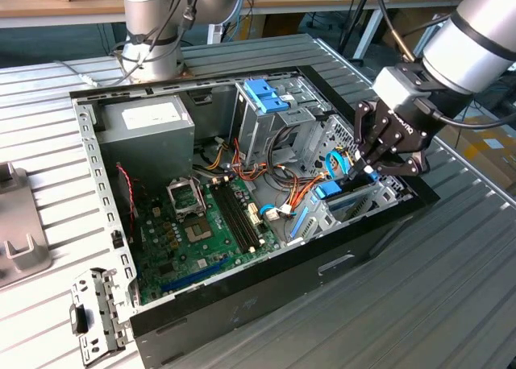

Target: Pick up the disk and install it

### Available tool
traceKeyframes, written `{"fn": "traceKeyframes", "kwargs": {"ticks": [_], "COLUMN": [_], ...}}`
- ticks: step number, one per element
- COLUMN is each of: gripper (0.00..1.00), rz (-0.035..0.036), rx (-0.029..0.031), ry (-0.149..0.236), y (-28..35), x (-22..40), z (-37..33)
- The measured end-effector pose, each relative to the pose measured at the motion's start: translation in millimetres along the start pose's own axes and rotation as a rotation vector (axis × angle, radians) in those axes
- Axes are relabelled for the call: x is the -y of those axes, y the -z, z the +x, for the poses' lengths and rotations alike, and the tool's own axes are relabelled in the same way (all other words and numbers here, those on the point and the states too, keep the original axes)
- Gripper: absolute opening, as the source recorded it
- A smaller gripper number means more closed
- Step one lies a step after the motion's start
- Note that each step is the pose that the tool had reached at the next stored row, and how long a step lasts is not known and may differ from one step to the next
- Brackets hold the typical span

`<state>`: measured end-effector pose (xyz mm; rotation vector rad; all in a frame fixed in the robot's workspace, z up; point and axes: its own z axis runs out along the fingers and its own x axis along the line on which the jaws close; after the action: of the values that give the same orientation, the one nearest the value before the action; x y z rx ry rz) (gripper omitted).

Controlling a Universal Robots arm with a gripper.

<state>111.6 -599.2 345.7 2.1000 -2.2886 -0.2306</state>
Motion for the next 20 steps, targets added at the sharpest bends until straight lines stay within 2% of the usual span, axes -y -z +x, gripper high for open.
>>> {"fn": "traceKeyframes", "kwargs": {"ticks": [4, 5, 8, 11, 12, 17, 20], "gripper": [0.11, 0.11, 0.11, 0.11, 0.11, 0.11, 0.11], "rz": [-0.0017, -0.0017, -0.0018, -0.0021, -0.0023, -0.0028, -0.0028], "rx": [0.0004, 0.0011, 0.0021, 0.0035, 0.0043, 0.0047, 0.0047], "ry": [0.000, 0.000, 0.000, 0.000, 0.000, 0.000, 0.000], "y": [-0.4, 1.1, 12.3, 18.6, 21.7, 28.2, 28.3], "x": [1.1, 1.1, 2.3, 7.7, 11.6, 19.6, 19.9], "z": [2.5, 2.4, 1.3, 0.3, -0.3, -1.5, -1.5]}}
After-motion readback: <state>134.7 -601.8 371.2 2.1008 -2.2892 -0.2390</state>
